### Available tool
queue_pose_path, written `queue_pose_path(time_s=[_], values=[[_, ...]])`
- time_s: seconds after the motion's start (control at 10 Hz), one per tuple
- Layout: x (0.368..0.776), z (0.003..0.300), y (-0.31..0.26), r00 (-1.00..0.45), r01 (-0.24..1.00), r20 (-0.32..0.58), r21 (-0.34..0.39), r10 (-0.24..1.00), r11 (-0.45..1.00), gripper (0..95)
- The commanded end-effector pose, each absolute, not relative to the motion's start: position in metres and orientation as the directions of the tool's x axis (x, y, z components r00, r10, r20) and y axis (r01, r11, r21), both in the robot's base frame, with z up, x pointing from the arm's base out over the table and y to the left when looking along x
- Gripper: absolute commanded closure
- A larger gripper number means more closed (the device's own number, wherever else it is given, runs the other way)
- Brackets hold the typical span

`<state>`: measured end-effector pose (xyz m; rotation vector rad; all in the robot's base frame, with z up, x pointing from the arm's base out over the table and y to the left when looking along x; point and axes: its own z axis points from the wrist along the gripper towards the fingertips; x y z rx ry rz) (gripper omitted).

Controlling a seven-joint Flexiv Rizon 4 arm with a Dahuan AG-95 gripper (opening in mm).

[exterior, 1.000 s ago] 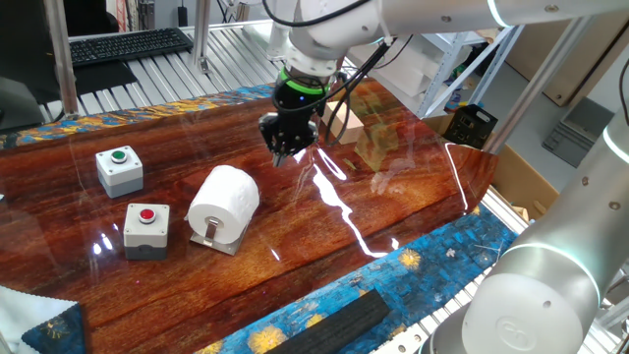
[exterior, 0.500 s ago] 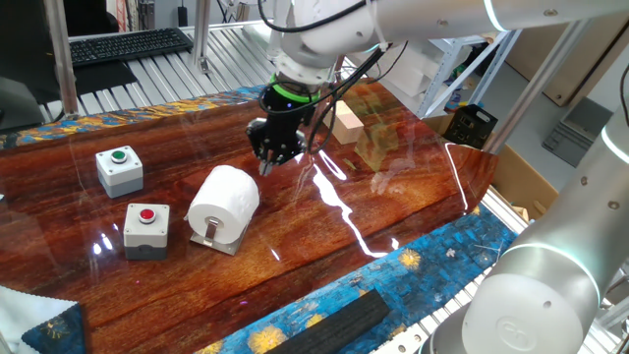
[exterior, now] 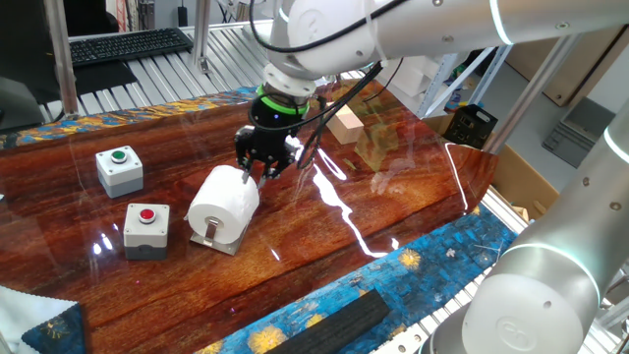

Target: Take the roll of paper down from the shelf

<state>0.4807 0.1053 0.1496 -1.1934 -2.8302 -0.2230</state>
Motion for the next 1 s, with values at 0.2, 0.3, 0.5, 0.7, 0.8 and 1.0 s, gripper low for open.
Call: queue_pose_path(time_s=[0.2,0.3,0.5,0.7,0.8,1.0], values=[[0.485,0.147,0.112,-0.664,0.748,0.117,0.105,0.739,0.656,57.0],[0.486,0.145,0.114,-0.65,0.76,0.118,0.102,0.751,0.642,38.0],[0.491,0.142,0.118,-0.622,0.783,0.121,0.099,0.774,0.614,19.0],[0.496,0.136,0.122,-0.6,0.8,0.108,0.113,0.793,0.59,0.0],[0.498,0.135,0.123,-0.6,0.8,0.097,0.118,0.794,0.589,0.0],[0.503,0.131,0.123,-0.601,0.798,0.079,0.123,0.796,0.59,0.0]])
